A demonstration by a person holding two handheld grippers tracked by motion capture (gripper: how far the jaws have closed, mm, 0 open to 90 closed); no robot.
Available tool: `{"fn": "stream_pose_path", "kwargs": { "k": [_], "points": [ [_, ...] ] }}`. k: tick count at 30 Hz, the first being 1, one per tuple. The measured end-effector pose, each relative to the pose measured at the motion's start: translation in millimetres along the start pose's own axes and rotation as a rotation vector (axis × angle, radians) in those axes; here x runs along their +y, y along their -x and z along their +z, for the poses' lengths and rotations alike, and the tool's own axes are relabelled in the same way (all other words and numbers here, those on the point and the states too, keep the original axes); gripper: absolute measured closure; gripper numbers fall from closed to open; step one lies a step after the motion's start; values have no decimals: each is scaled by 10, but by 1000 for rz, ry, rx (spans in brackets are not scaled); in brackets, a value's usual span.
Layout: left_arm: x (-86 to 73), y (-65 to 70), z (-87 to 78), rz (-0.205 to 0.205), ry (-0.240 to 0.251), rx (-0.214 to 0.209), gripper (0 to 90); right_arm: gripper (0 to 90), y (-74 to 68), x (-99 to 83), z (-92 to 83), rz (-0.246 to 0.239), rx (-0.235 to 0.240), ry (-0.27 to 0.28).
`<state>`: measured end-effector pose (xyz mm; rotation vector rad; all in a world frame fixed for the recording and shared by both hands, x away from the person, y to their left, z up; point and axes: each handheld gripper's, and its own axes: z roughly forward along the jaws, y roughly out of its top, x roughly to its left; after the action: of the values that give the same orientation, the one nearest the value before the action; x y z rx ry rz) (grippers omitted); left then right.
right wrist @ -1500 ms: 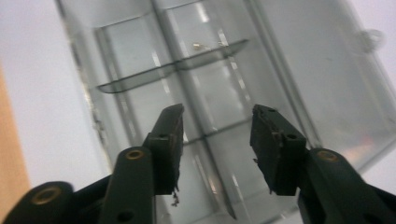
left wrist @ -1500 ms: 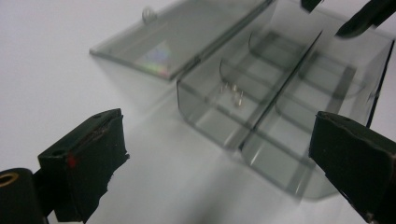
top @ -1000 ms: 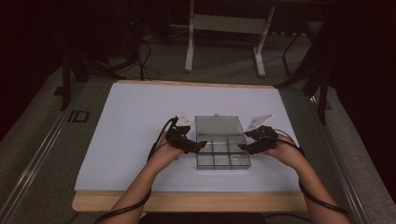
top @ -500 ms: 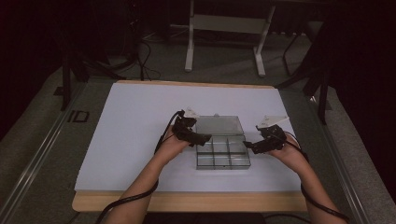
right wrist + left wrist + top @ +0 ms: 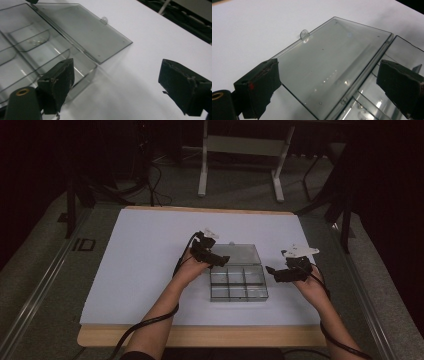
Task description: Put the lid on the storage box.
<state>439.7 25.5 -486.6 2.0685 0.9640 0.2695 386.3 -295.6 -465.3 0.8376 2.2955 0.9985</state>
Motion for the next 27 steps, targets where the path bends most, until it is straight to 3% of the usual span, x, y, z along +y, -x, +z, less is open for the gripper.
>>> {"fn": "stream_pose_path", "kwargs": {
  "k": [5,9,12,16,27],
  "points": [
    [-47,-71,56,-42,-19,2,53,129,-10,-53,10,-10,-24,-3],
    [-103,-144,69,-77,-45,6,56,120,-7,-69,13,46,11,-15],
    [-138,-184,75,-125,-53,-1,56,111,-18,-67,28,70,-26,-12],
    [-164,-219,84,-178,-67,-35,64,111,10,-63,27,122,-5,27],
    [-188,-253,183,-301,-103,-49,150,133,-15,-65,71,106,-35,-5]
  ]
}}
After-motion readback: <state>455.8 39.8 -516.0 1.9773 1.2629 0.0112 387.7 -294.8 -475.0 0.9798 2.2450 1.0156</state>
